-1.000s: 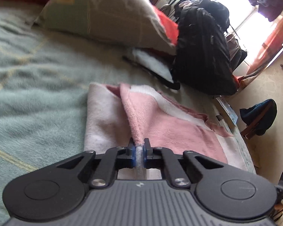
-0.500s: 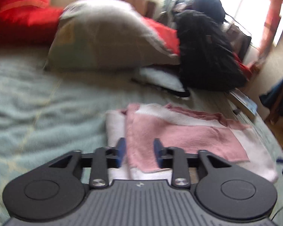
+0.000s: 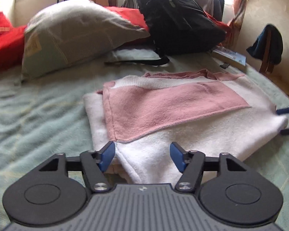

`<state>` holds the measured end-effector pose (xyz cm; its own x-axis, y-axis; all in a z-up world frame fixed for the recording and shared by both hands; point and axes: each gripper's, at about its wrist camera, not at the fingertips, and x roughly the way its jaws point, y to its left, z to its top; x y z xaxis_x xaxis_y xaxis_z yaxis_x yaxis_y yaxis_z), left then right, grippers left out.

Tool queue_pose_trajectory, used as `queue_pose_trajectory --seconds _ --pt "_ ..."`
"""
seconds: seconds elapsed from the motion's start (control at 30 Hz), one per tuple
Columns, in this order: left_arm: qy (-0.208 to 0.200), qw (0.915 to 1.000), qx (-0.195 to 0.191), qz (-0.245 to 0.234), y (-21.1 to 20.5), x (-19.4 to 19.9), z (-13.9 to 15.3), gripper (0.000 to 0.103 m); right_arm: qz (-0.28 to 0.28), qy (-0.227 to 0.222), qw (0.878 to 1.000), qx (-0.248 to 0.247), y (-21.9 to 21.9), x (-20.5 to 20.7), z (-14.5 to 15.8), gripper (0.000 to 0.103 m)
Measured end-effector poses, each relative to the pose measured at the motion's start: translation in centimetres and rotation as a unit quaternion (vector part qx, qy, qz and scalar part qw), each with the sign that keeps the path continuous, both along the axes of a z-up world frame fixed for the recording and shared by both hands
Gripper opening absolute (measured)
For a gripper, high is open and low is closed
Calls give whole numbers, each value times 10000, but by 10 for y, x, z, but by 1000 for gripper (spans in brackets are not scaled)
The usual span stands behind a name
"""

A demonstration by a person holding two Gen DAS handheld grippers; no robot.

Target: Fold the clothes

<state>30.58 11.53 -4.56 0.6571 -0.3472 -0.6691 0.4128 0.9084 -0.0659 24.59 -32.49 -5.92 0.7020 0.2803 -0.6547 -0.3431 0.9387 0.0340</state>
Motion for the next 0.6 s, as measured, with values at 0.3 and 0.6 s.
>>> queue_pose_trajectory --seconds 0.3,0.6 --pt "330 9970 305 -628 -23 -25 -22 73 397 175 9989 196 23 3 -4 103" --pt "-65 9988 -244 -421 -10 -31 10 82 395 62 9985 365 15 -20 6 103"
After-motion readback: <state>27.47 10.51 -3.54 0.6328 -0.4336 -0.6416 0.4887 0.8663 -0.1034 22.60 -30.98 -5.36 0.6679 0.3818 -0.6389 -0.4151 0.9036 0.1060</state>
